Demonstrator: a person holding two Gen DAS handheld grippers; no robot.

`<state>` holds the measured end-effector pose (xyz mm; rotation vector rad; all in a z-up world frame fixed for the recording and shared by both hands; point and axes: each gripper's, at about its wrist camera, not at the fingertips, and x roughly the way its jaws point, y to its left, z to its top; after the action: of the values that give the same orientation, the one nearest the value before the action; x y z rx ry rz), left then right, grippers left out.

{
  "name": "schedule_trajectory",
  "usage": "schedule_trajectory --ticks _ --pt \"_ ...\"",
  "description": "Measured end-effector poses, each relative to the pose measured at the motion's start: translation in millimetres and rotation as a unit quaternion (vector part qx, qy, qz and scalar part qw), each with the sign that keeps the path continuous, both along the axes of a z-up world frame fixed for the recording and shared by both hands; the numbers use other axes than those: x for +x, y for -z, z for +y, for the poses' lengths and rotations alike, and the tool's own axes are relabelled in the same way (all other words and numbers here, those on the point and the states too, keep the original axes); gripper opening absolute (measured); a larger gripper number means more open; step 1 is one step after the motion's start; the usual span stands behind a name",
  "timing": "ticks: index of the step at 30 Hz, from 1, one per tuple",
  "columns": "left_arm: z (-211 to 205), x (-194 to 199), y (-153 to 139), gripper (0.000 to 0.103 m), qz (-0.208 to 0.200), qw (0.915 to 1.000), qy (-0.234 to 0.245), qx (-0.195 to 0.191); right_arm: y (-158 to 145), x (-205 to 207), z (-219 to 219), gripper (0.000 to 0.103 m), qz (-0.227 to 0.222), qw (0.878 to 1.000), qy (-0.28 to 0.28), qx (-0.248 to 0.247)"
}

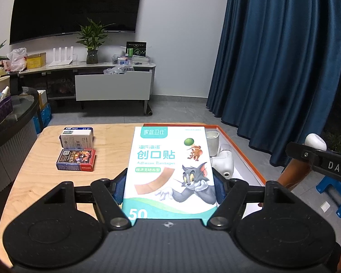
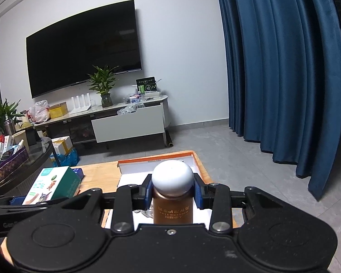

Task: Organize rigid objects
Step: 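Carry the bandage box with the left tool while the right tool carries the brown tube to the box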

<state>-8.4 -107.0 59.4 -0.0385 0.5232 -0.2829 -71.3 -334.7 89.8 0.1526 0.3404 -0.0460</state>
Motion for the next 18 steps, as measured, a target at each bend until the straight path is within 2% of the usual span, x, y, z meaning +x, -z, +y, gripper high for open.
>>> schedule_trajectory --ticks 11,18 --pt "-12.6 15.2 7.1 0.072 0.024 0.9996 0.013 0.008 8.1 10.1 -1.6 0.043 0.011 1.0 -0.002 -0.014" --pt "-15.6 21.6 6.2 0.072 0.022 0.9997 0.009 -0.002 11.0 14.4 -2.8 0.043 0.019 1.0 -0.006 -0.011"
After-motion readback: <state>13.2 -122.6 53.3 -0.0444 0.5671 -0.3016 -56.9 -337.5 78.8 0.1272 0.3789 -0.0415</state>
